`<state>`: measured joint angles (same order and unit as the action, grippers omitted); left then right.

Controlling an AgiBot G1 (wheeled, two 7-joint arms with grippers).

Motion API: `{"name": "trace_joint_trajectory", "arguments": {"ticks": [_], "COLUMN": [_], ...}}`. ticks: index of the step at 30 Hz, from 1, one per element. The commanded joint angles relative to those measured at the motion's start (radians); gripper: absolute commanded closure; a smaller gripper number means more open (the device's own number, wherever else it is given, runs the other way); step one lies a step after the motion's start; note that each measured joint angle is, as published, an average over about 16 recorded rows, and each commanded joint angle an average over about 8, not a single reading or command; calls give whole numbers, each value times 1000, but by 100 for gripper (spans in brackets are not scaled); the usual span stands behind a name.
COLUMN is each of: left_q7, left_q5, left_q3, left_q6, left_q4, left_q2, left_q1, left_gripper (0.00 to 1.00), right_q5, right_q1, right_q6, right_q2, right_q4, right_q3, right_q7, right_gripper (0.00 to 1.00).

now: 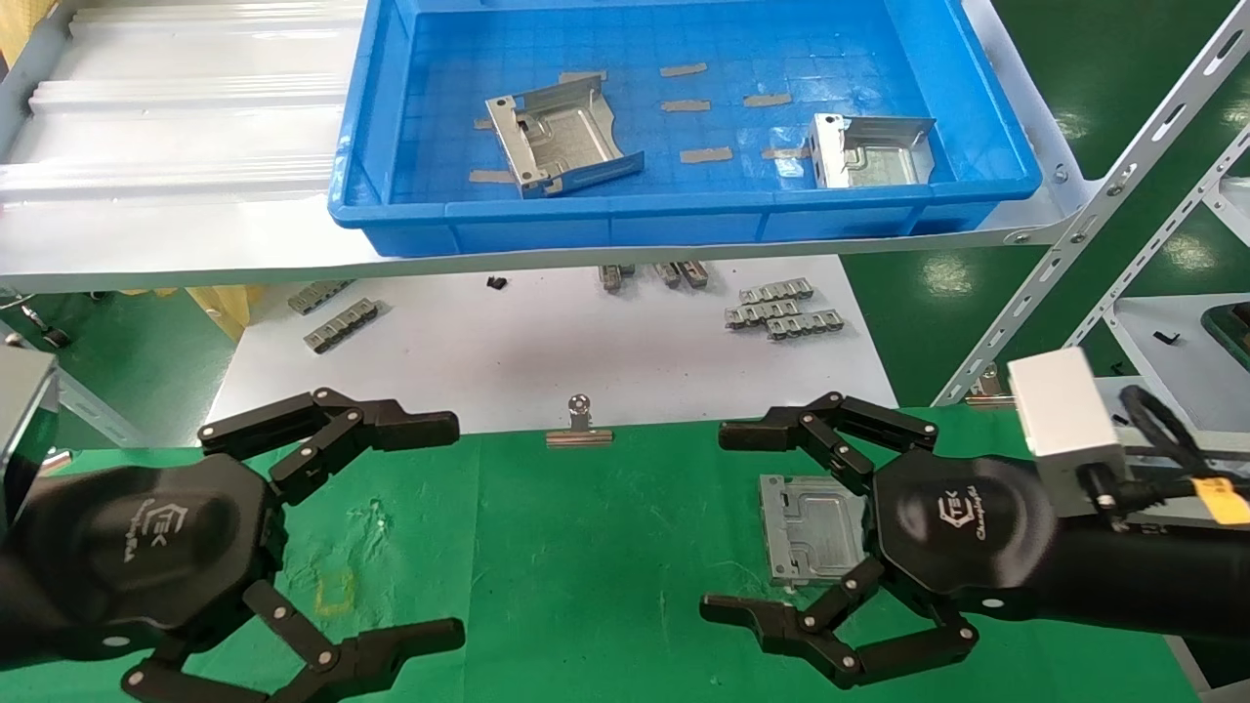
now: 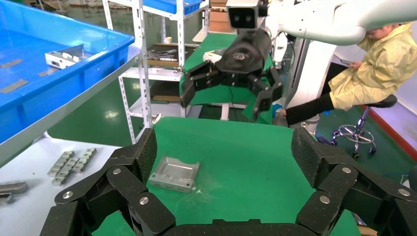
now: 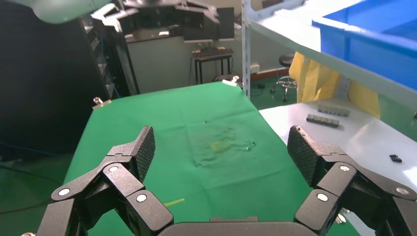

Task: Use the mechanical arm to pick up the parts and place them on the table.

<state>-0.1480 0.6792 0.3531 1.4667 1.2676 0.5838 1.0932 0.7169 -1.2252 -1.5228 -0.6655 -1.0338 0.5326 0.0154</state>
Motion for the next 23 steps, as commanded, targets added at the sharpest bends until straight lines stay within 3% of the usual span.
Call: {"name": "trace_joint_trajectory", "arguments": {"ticks": [1, 15, 23], "left_q7": [0, 0, 0], "left_q5": [0, 0, 0], "left_q3": [0, 0, 0], "left_q6": [0, 0, 0], "left_q4": [0, 0, 0], "left_q2": [0, 0, 0], "left_q1": [0, 0, 0], "left_gripper": [0, 0, 0], "right_q5": [2, 13, 14], "right_q1": [20, 148, 169], "right_q6": [4, 26, 28], "right_q2": [7, 53, 61], "right_q4": [-32, -247, -280], "right_q3": [-33, -250, -284], "right_q7": [22, 169, 184], "right_gripper": [0, 0, 0]}}
